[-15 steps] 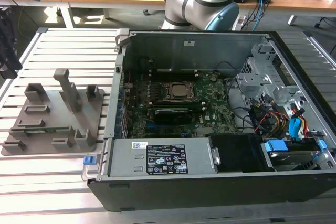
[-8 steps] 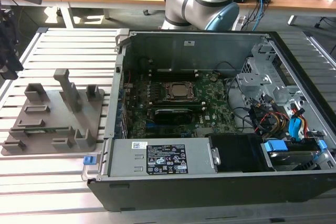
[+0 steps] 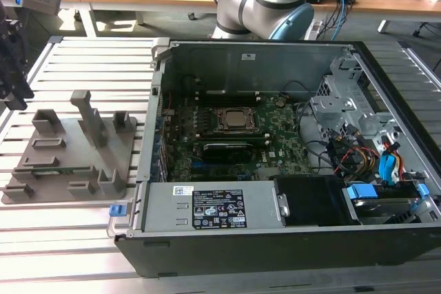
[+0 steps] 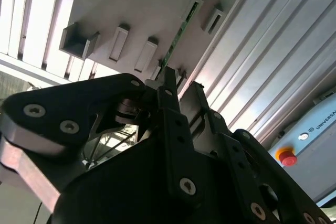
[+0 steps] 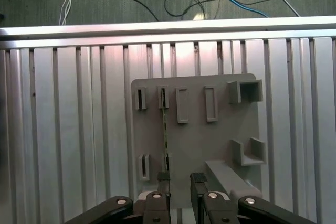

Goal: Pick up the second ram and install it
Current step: 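Pick up the second ram and move it above second insertion slot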

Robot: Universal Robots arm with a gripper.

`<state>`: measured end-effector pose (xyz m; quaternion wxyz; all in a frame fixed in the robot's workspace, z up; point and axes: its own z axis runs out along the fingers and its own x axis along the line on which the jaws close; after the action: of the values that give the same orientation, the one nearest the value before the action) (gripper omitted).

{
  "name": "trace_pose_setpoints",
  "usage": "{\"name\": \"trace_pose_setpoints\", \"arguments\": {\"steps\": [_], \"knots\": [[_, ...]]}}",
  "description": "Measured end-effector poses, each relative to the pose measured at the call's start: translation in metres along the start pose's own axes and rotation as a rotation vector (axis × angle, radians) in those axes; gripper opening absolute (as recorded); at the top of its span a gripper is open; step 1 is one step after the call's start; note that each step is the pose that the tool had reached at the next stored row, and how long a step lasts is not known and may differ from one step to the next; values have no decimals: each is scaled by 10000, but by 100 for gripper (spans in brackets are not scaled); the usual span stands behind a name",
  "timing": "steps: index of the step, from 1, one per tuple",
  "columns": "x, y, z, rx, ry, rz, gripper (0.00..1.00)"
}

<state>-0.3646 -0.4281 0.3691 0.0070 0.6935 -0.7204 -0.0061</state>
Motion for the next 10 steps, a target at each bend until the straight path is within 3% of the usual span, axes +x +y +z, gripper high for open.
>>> {"name": "trace_pose_setpoints", "arguments": {"steps": [10], "knots": [[0, -1, 54, 1, -1, 0, 30]]}}
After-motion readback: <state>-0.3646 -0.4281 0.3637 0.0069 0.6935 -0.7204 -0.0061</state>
